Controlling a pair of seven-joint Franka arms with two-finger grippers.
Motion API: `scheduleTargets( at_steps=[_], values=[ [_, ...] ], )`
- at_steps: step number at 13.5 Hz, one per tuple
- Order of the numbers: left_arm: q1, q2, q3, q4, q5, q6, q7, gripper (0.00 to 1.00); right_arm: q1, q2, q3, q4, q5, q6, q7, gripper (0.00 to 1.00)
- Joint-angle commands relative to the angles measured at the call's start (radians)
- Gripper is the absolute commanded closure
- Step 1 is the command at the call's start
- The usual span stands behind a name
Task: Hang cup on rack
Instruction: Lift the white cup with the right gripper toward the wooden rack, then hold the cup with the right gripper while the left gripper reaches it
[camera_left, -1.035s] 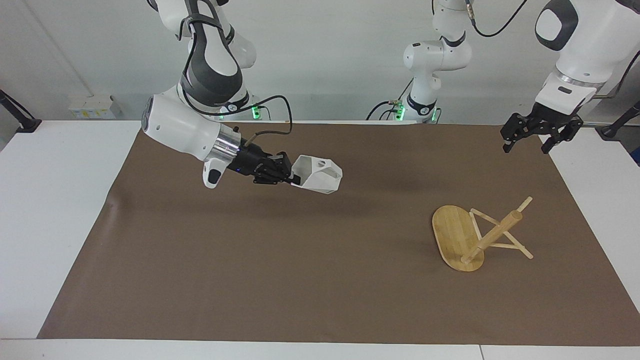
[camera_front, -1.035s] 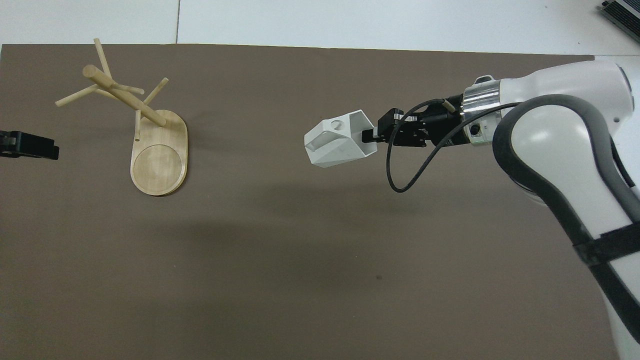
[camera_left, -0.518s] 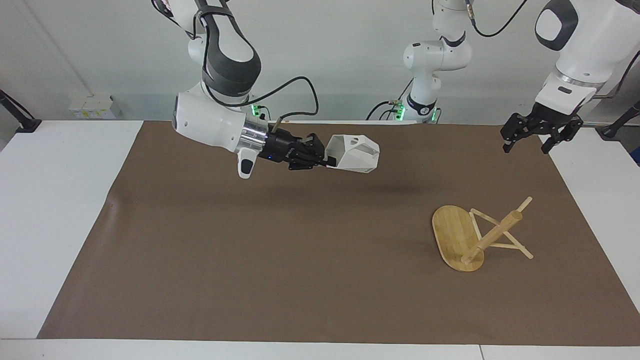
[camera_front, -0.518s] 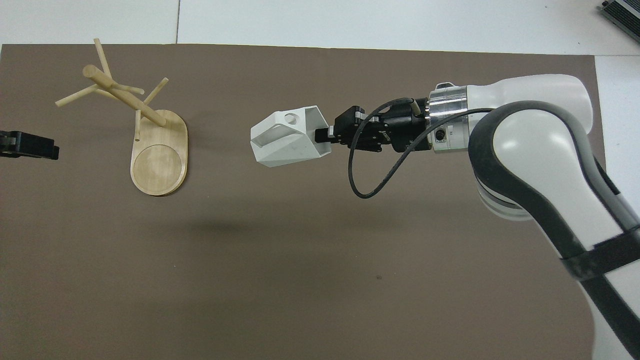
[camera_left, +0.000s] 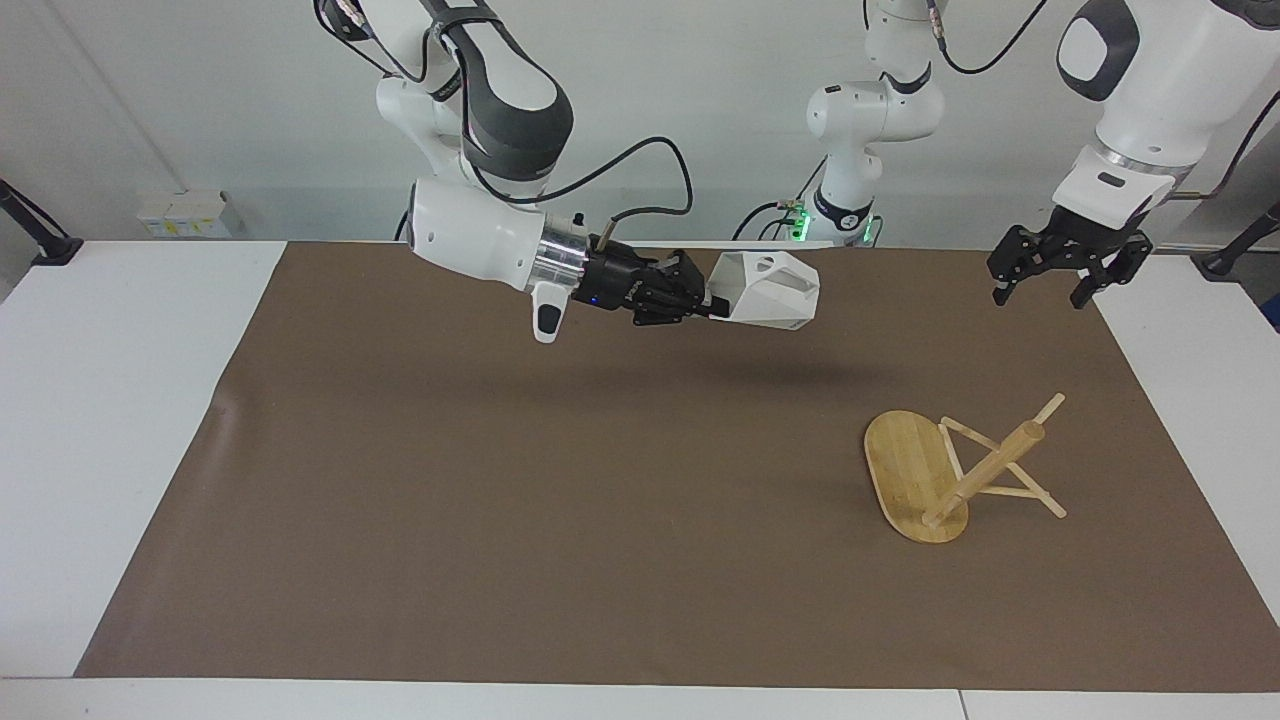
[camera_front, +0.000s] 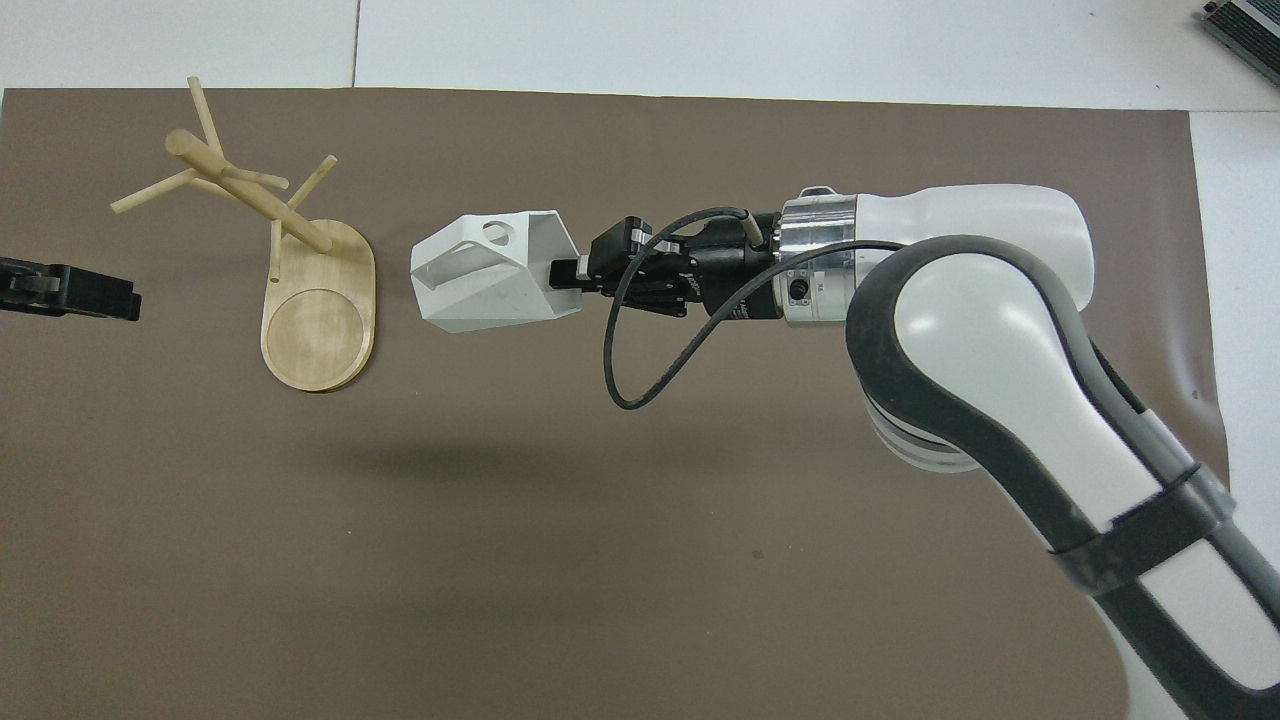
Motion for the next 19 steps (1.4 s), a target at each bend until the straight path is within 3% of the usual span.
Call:
scheduleTargets(
  at_steps=[1,4,7,10,14,19],
  values=[
    [-0.023,-0.031,0.001,-0.033,0.007,0.002,0.024,0.0,-0.011,0.01,0.022,0.009,-0.011,-0.014,0.004,1.0],
    [-0.028,-0.026,0.0,-0.033,-0.179,0.045,0.255,0.0,-0.011,0.01,0.022,0.009,-0.083,-0.056,0.004,1.0],
    [-0.045,-0.032,-0.002,-0.05,-0.272,0.047,0.5,0.0,-0.009,0.01,0.037,0.009,-0.098,-0.045,0.006,1.0],
    [-0.089,-0.06,-0.002,-0.096,-0.283,0.037,0.692,0.0,-0.009,0.01,0.039,0.009,-0.098,-0.04,0.008,1.0],
    [-0.208,-0.106,0.0,-0.219,-0.283,0.218,0.708,0.0,-0.009,0.01,0.043,0.009,-0.1,-0.034,0.008,1.0],
    [-0.247,-0.123,-0.013,-0.23,-0.314,0.126,0.813,0.0,-0.002,0.01,0.045,0.009,-0.1,-0.023,0.024,1.0]
  ],
)
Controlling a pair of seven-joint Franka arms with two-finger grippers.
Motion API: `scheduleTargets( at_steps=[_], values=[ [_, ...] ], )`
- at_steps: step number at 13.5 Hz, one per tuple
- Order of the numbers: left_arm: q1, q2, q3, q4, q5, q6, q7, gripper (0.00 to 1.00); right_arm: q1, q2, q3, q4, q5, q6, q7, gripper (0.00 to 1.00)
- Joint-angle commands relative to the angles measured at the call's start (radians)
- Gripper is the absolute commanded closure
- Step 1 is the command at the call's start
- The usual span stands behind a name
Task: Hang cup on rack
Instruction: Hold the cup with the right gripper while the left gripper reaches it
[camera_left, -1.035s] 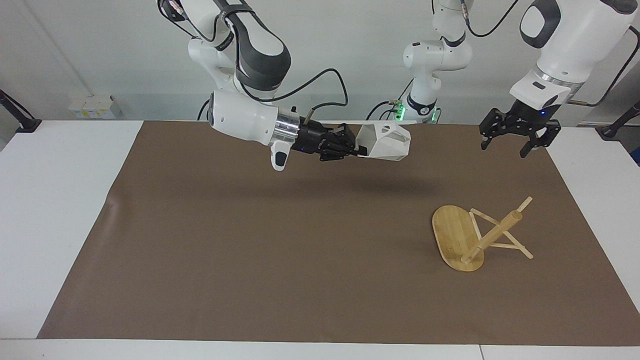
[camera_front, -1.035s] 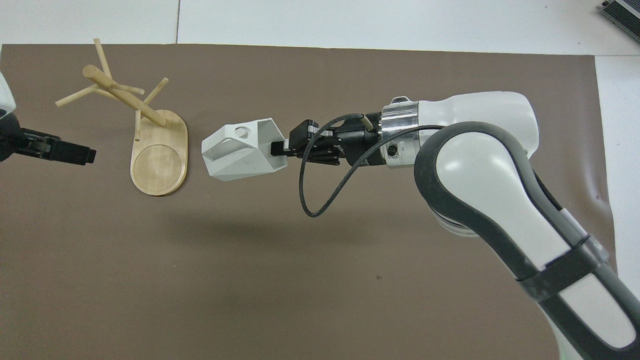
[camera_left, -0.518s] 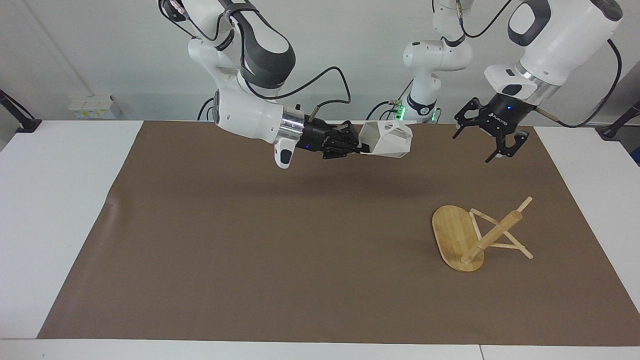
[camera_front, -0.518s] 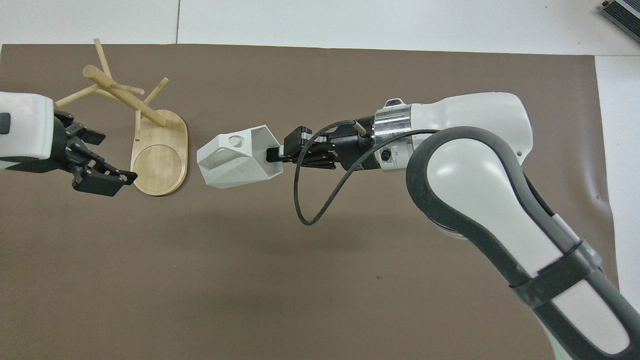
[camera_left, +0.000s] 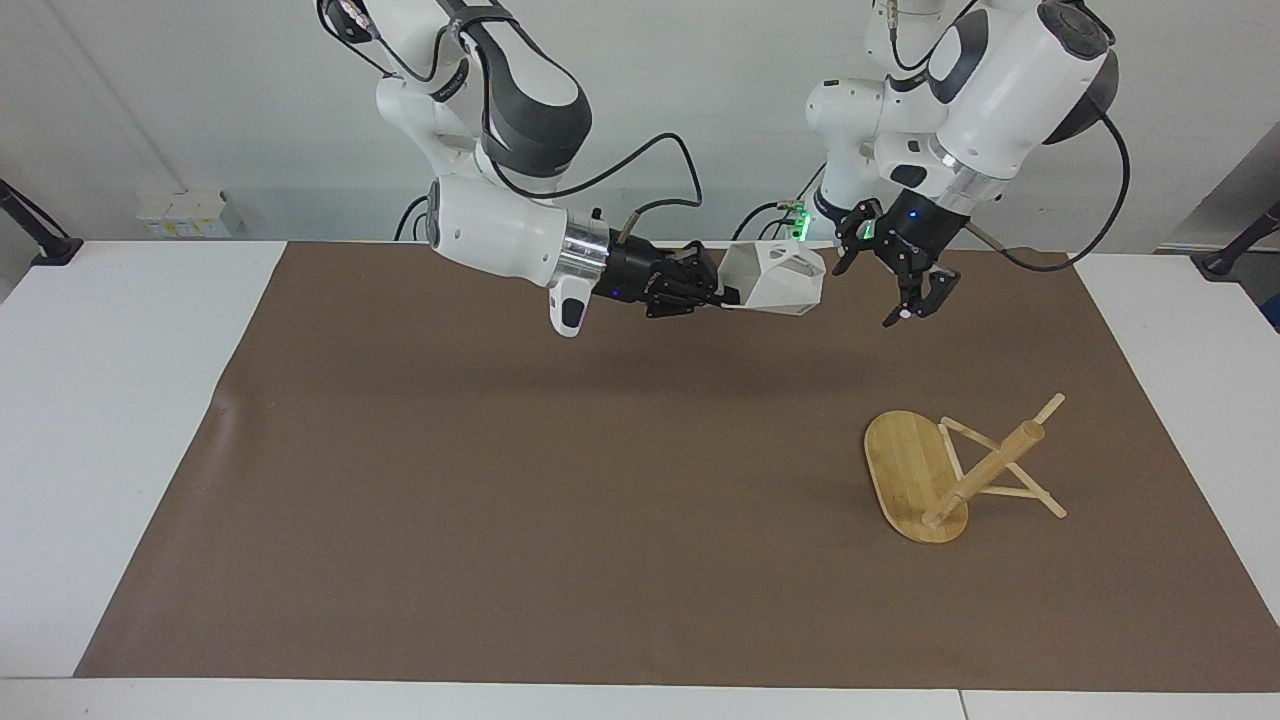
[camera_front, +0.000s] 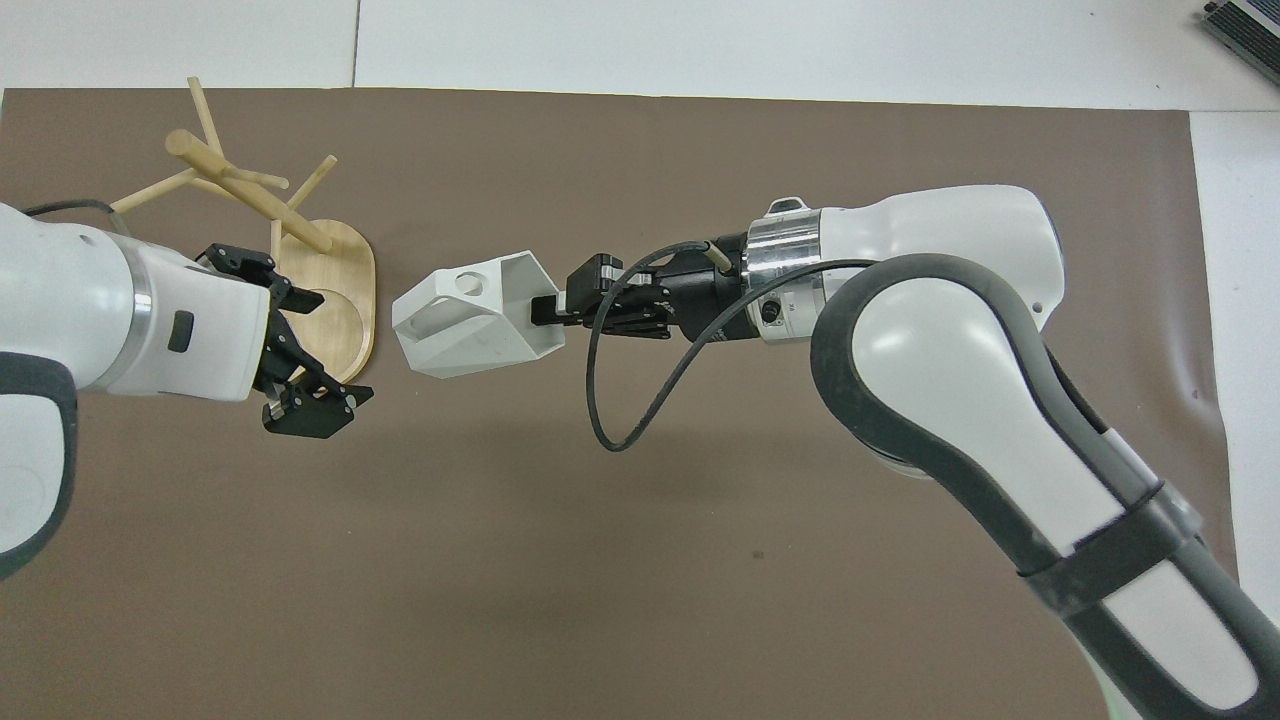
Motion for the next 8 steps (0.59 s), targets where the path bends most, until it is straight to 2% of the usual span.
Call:
scheduleTargets(
  at_steps=[1,3,8],
  values=[
    [-0.027,-0.039,0.008,-0.033,-0.09,-0.009,0.037,0.0,-0.005,0.007,0.019,0.009,-0.021,0.026,0.024,1.0],
    [-0.028,-0.038,0.007,-0.026,-0.143,-0.008,0.04,0.0,-0.005,0.007,0.028,0.007,-0.021,0.045,0.024,1.0],
    [-0.088,-0.039,-0.001,-0.027,-0.146,0.005,0.031,0.0,-0.003,0.007,0.032,0.007,-0.033,0.055,0.023,1.0]
  ],
)
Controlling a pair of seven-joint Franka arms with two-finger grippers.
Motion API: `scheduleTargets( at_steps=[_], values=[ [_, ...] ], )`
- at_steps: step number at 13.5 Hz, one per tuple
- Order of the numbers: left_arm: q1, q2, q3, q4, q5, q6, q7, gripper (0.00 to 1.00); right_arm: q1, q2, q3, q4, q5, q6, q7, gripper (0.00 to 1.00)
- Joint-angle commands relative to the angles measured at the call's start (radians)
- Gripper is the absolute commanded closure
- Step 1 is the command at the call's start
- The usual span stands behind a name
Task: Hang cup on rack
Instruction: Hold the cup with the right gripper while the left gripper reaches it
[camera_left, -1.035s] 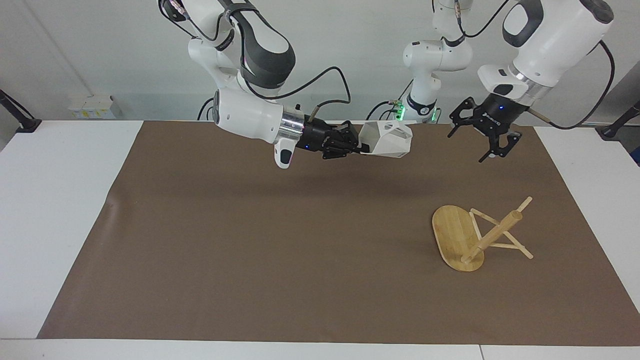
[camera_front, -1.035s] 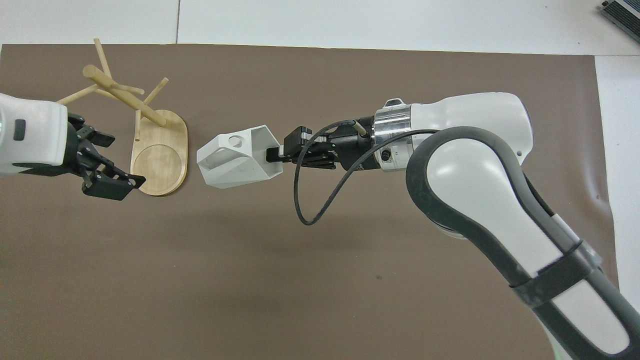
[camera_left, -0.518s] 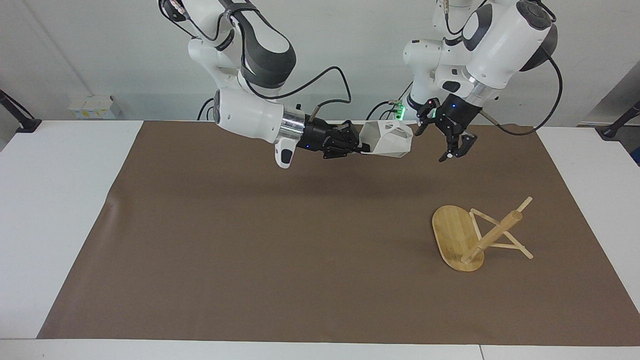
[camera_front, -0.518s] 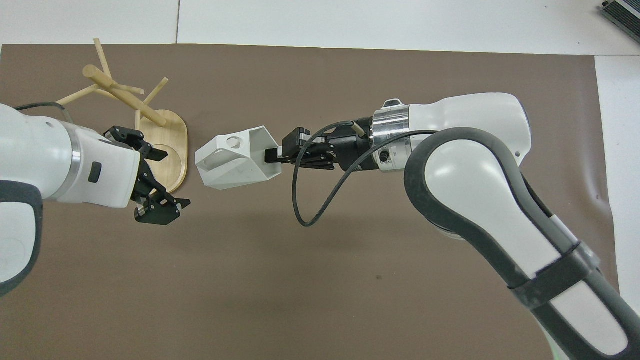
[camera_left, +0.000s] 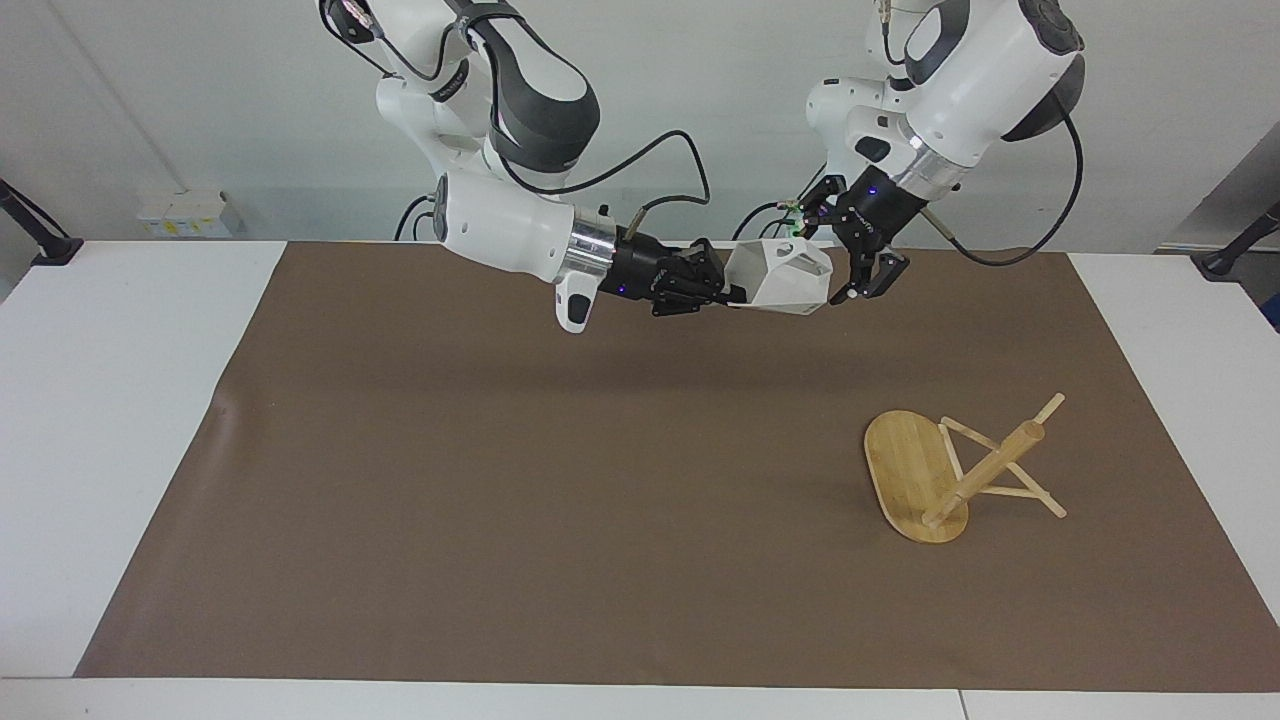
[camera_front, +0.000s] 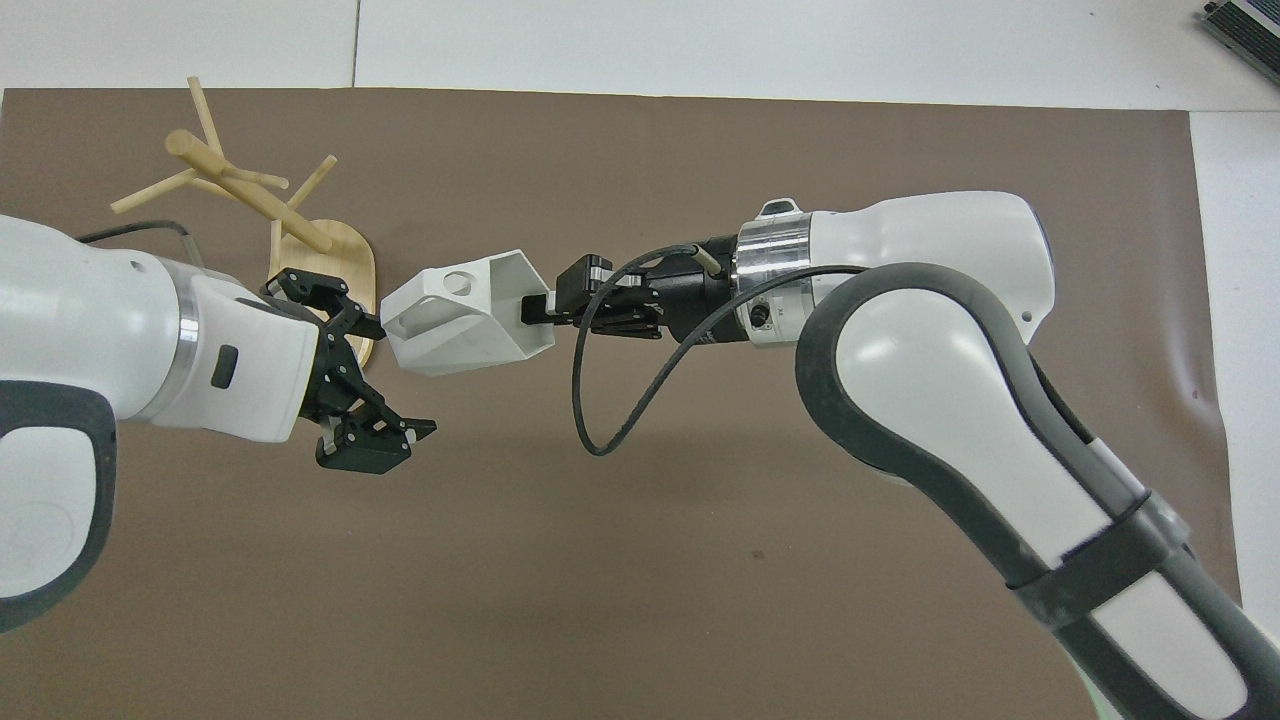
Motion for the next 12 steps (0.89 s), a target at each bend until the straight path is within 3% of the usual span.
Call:
scheduleTargets(
  at_steps=[1,12],
  values=[
    [-0.035,-0.024,0.008,-0.024,-0.015,0.037,0.008,0.0,-0.004,0.007,0.016,0.007,-0.03,0.02,0.023,1.0],
    [-0.035,0.014,0.006,-0.043,-0.014,0.239,0.026,0.0,-0.004,0.007,0.016,0.006,-0.033,0.02,0.021,1.0]
  ],
)
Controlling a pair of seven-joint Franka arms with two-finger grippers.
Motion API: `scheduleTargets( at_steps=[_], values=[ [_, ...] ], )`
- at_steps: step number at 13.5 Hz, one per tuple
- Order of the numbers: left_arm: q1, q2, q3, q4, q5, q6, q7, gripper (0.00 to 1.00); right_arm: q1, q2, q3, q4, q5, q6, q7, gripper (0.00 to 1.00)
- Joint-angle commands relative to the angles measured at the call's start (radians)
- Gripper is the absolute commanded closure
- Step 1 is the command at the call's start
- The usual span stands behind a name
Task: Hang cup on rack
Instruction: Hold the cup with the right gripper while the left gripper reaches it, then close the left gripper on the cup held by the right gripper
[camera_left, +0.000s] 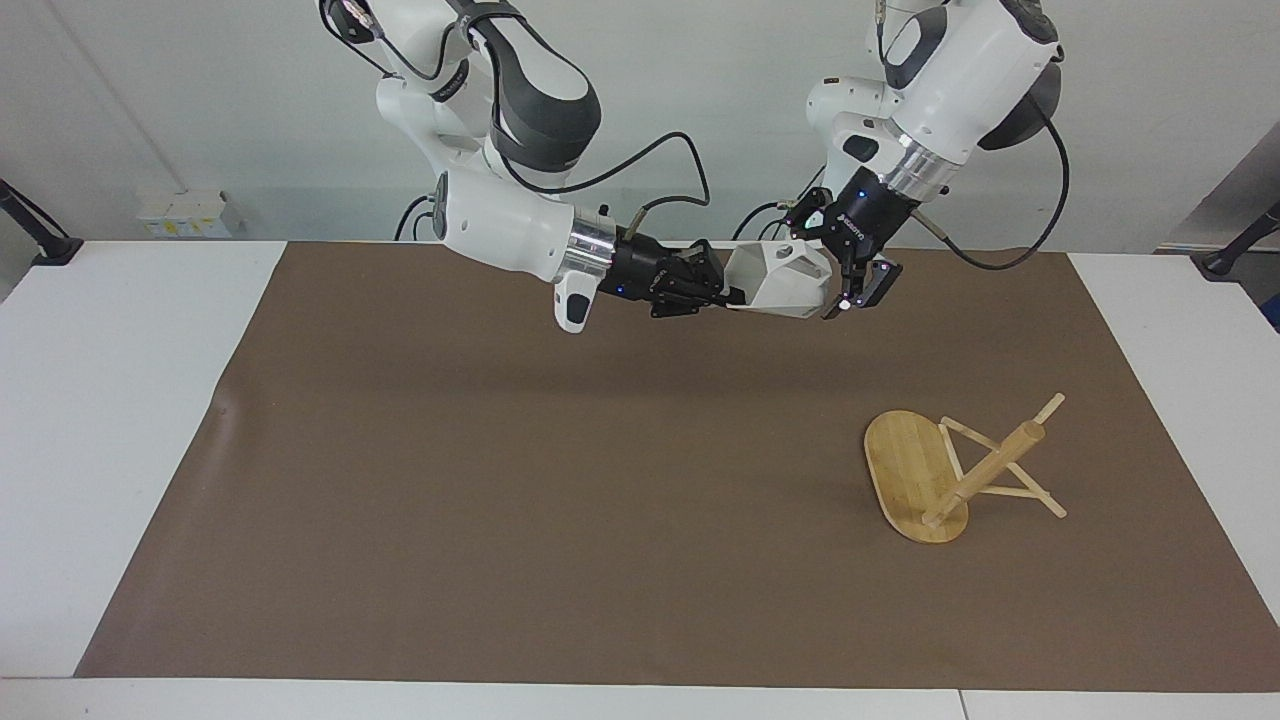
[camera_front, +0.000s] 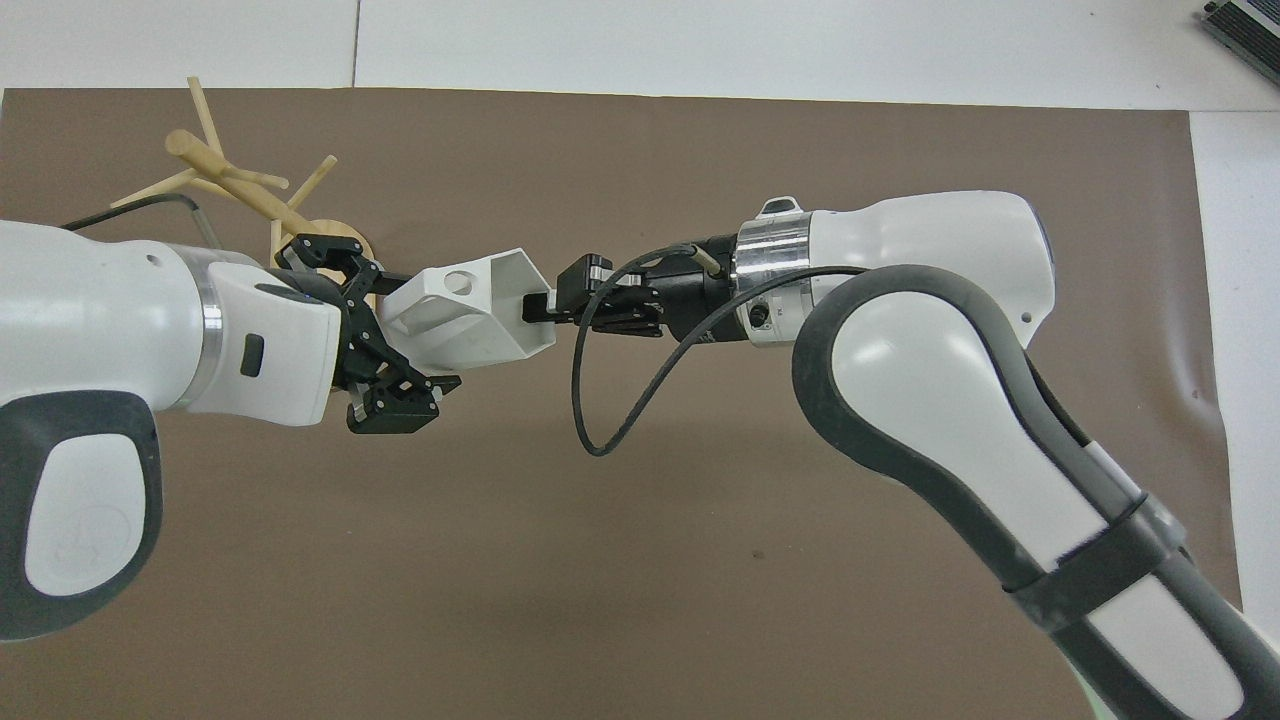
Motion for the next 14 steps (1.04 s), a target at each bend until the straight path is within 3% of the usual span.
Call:
scheduleTargets(
  at_steps=[1,10,11,13,14],
  values=[
    [-0.019,0.001,0.01,-0.016,-0.014,0.044,0.032,0.0,-0.005,0.007,0.013,0.006,-0.023,0.011,0.023,1.0],
    [-0.08,-0.013,0.012,-0.042,0.032,0.027,0.037,0.0,-0.005,0.007,0.013,0.006,-0.024,0.011,0.023,1.0],
    [-0.08,-0.012,0.012,-0.039,0.064,0.029,0.037,0.04,-0.005,0.007,0.013,0.006,-0.024,0.011,0.023,1.0],
    [-0.091,-0.007,0.009,-0.03,0.225,0.032,0.037,0.8,-0.005,0.007,0.013,0.006,-0.024,0.011,0.023,1.0],
    [-0.098,-0.007,0.007,-0.032,0.245,0.035,0.037,0.93,-0.005,0.007,0.013,0.006,-0.024,0.011,0.023,1.0]
  ],
)
